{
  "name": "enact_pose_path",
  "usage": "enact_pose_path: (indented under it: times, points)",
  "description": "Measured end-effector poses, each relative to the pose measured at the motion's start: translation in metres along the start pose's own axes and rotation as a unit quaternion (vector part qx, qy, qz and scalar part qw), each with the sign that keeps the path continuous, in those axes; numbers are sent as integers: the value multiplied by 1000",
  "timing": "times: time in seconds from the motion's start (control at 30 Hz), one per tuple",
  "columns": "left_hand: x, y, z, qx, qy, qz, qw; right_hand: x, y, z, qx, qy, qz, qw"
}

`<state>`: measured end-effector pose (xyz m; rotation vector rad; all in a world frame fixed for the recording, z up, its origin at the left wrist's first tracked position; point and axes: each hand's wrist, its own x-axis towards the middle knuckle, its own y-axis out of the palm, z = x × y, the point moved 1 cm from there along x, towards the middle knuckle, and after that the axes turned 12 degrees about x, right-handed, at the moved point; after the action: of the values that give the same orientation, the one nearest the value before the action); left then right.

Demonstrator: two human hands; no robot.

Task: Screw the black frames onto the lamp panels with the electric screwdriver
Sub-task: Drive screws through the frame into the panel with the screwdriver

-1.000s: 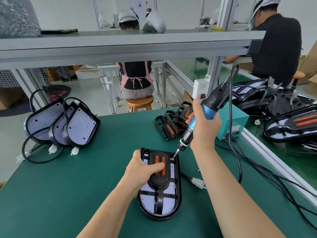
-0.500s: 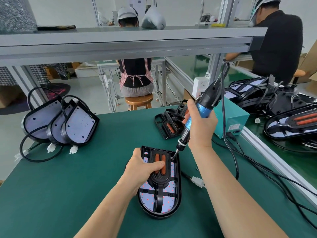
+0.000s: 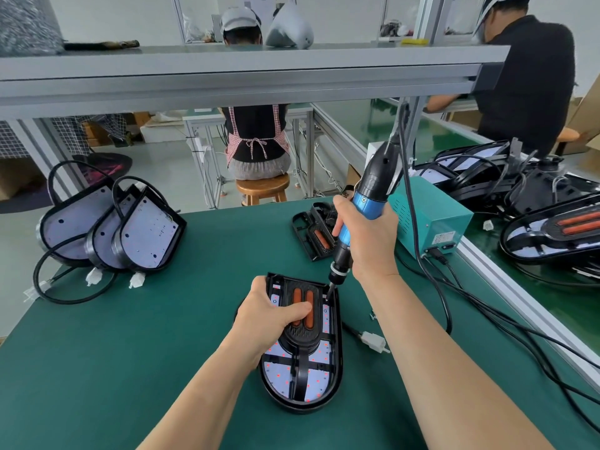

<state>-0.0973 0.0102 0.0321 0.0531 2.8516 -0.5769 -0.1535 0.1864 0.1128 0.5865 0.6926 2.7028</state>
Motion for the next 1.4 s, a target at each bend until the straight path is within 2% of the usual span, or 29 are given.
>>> enact_pose_path:
  times: [0.23, 0.47, 0.63, 0.8, 1.03, 1.13, 1.2, 1.23, 1.27, 1.3, 1.33, 1.37, 1.4]
  points:
    - [2, -2, 2, 4, -4, 3, 1000, -5, -5, 2, 12, 11, 66, 998]
    - [-1, -3, -2, 11, -18, 9, 1000, -5, -7, 8, 43, 29, 105, 993]
    - [-4, -3, -5, 6, -26, 10, 1000, -2, -10, 12, 78, 43, 102, 991]
    - [-4, -4, -6, -1, -35, 18, 999, 6, -17, 19, 110, 74, 146, 980]
    - [-4, -4, -6, -8, -29, 19, 999, 11, -20, 24, 160, 53, 58, 984]
    - [-4, -6, -6, 22, -33, 19, 999, 9, -25, 33, 211, 74, 1, 975]
    - [-9, -7, -11, 83, -24, 13, 996, 6, -34, 39, 259, 97, -41, 960]
    - [-14, -7, -15, 164, -19, -1, 986, 3, -39, 41, 277, 104, -61, 953]
    - [-19, -7, -20, 270, -14, -39, 962, 0, -46, 42, 289, 109, -78, 948]
    - [-27, -7, -26, 356, 12, -105, 928, -4, -52, 43, 298, 114, -91, 943]
    - [-35, -3, -35, 397, 69, -174, 898, -8, -59, 43, 307, 117, -101, 939]
    - [-45, 3, -46, 384, 146, -210, 887, -12, -66, 43, 316, 120, -111, 935]
    - [-53, 9, -57, 359, 210, -190, 889, -15, -72, 43, 323, 122, -120, 931]
